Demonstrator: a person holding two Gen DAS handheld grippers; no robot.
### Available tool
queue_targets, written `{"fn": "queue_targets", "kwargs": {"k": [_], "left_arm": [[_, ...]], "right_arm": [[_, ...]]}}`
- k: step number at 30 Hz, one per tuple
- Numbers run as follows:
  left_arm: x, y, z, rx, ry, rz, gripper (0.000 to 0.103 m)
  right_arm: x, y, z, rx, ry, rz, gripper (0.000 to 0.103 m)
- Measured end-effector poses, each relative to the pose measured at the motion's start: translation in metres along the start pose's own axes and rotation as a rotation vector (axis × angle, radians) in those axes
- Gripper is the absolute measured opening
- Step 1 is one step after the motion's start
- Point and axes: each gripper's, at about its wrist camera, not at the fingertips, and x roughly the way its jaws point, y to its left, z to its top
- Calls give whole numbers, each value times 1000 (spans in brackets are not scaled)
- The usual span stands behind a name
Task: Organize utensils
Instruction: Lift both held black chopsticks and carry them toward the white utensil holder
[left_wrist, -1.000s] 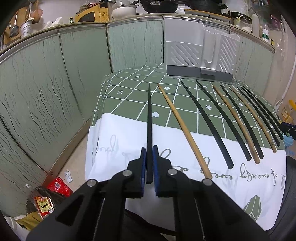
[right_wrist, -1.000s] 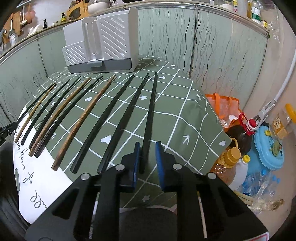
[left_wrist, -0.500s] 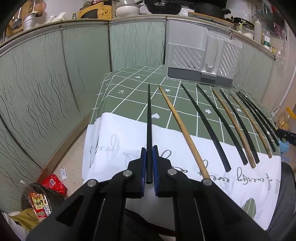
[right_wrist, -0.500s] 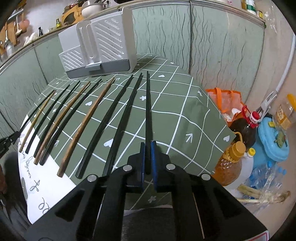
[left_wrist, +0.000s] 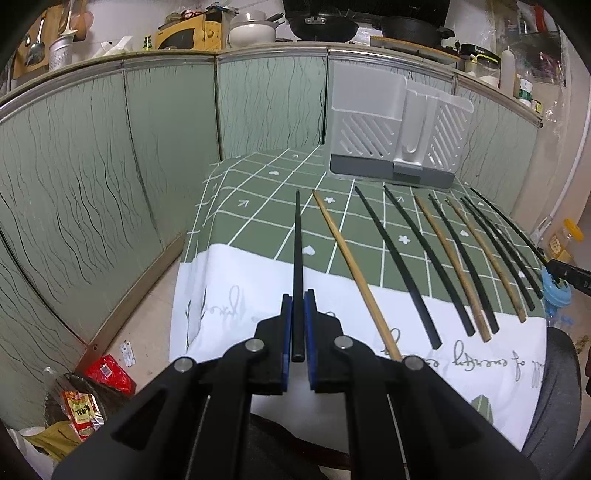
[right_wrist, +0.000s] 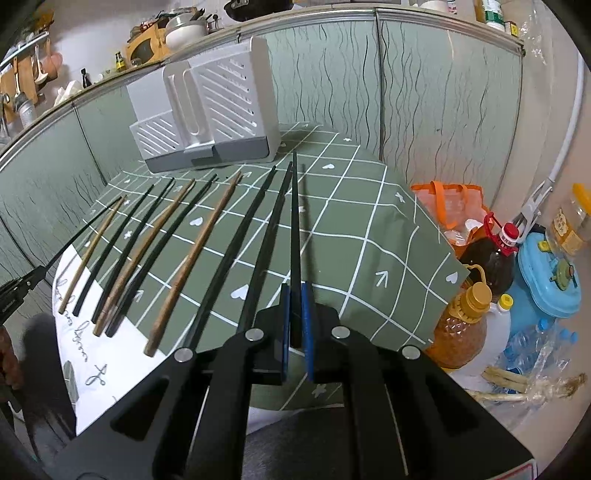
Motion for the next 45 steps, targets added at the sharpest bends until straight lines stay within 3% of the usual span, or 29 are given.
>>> {"fn": "queue_targets", "kwargs": {"k": [23,45], "left_arm": [[-49,-2,31,16,-83,-21,8],[-74,-5,90,43,-170,-39,8]], "right_arm": [[-41,11,16,-7,-43,19,6],[-84,18,79,-20,-169,33,6]]}}
